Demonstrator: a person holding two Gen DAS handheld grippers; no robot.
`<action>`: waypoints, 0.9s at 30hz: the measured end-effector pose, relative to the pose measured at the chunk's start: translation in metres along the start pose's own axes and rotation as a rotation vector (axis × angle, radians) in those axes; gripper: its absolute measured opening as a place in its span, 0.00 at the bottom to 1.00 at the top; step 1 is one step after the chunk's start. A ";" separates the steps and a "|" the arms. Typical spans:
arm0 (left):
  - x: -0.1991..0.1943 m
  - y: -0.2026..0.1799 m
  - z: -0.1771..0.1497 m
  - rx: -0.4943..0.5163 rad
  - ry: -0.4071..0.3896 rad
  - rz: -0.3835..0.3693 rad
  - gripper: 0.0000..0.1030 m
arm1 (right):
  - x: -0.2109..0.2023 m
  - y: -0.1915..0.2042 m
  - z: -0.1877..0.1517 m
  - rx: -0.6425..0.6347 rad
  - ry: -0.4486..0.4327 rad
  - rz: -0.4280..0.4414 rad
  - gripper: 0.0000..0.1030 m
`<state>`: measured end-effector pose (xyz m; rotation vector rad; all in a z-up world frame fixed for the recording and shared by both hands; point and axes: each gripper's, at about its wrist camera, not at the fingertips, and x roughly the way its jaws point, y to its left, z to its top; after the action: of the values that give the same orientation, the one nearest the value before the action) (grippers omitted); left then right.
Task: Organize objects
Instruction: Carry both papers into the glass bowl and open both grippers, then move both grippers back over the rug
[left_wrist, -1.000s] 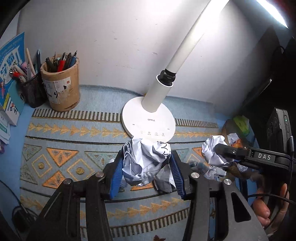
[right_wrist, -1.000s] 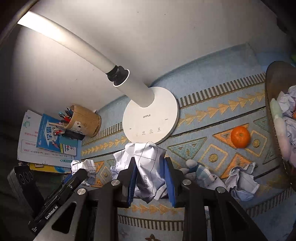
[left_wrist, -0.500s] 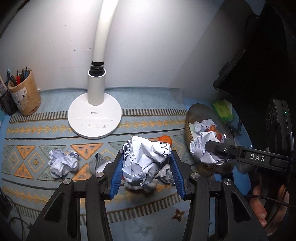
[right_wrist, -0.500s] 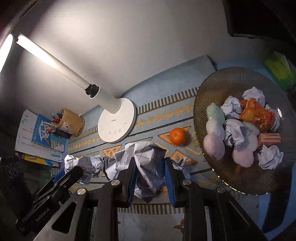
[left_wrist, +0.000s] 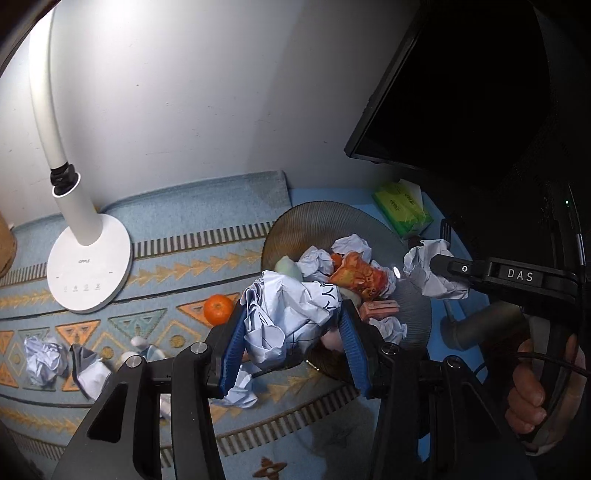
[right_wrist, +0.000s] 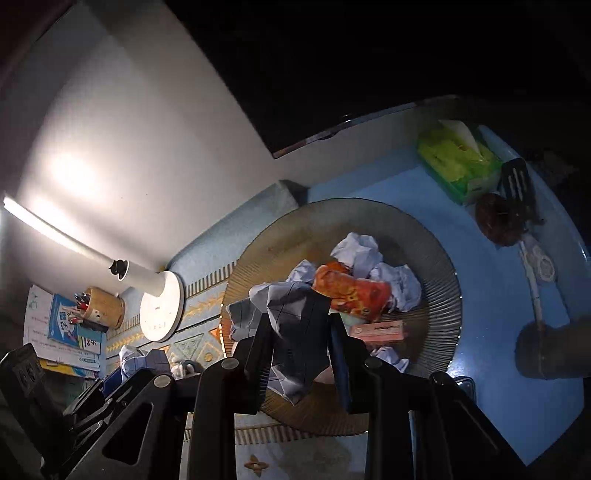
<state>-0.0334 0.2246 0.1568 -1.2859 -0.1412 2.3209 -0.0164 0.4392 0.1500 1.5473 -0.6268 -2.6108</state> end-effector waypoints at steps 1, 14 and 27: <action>0.005 -0.007 0.003 0.012 0.008 -0.006 0.44 | 0.000 -0.007 0.002 0.010 0.004 -0.005 0.27; 0.040 -0.039 0.006 0.031 0.059 -0.020 0.83 | 0.014 -0.036 0.011 0.038 0.095 0.030 0.46; 0.010 0.030 -0.032 -0.142 0.065 0.023 0.83 | 0.014 -0.022 0.003 0.028 0.084 0.019 0.56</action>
<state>-0.0221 0.1986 0.1215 -1.4369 -0.2755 2.3208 -0.0221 0.4568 0.1316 1.6407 -0.6713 -2.5189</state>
